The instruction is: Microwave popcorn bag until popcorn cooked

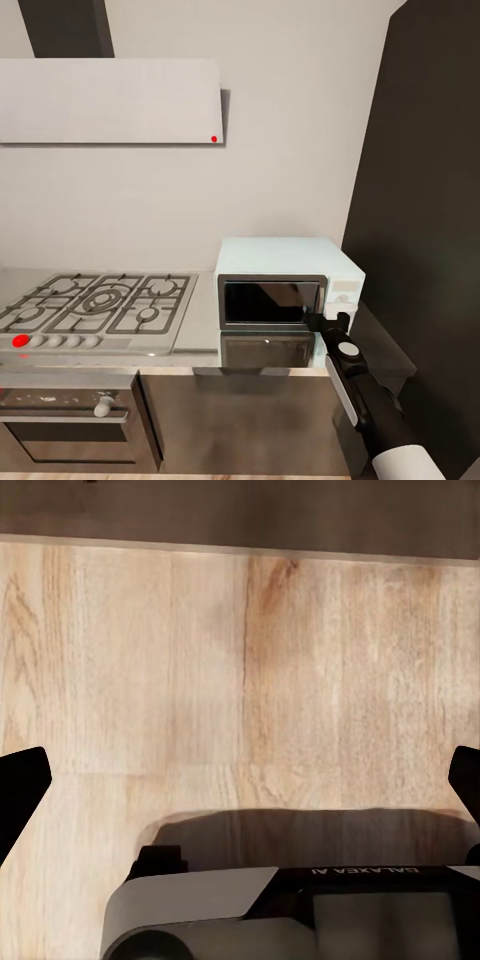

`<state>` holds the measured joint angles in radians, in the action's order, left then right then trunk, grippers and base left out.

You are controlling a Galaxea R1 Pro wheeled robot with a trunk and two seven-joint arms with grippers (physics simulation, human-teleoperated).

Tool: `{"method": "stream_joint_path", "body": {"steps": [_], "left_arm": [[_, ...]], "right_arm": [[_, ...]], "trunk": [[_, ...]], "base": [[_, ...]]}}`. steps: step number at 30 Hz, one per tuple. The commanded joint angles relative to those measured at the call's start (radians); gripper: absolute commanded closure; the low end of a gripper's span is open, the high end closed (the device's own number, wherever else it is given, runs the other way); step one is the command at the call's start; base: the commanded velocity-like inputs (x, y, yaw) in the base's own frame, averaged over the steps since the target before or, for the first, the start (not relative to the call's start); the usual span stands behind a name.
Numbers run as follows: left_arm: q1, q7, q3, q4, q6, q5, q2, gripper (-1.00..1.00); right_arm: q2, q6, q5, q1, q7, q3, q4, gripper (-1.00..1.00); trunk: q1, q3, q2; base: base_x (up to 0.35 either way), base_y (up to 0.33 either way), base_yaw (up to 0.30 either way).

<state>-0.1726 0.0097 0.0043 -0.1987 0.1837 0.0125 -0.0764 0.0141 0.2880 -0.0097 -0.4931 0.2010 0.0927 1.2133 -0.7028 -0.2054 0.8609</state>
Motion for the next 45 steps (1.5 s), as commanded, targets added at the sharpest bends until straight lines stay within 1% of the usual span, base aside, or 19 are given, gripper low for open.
{"method": "stream_joint_path", "body": {"steps": [1, 21, 29, 45], "left_arm": [[-0.001, 0.001, 0.001, 0.001, 0.003, 0.001, 0.000, -1.00], [-0.001, 0.001, 0.001, 0.001, 0.003, 0.001, 0.000, -1.00], [-0.001, 0.001, 0.000, 0.001, 0.003, 0.001, 0.001, -1.00], [-0.001, 0.001, 0.000, 0.001, 0.003, 0.001, 0.000, -1.00]], "right_arm": [[0.001, 0.006, -0.001, -0.001, 0.008, 0.004, 0.001, -1.00], [0.001, 0.008, -0.001, 0.001, 0.006, 0.004, 0.002, -1.00], [0.001, 0.008, -0.001, 0.001, 0.006, 0.004, 0.002, -1.00], [0.001, 0.008, -0.001, 0.001, 0.006, 0.004, 0.003, -1.00]], "trunk": [[0.000, -0.001, 0.001], [0.000, -0.001, 0.001], [0.000, -0.001, 0.001], [0.000, -0.001, 0.001]], "base": [[0.000, 0.000, 0.000], [0.015, -0.012, 0.000], [0.153, 0.000, 0.000], [0.004, 0.000, 0.000]]}}
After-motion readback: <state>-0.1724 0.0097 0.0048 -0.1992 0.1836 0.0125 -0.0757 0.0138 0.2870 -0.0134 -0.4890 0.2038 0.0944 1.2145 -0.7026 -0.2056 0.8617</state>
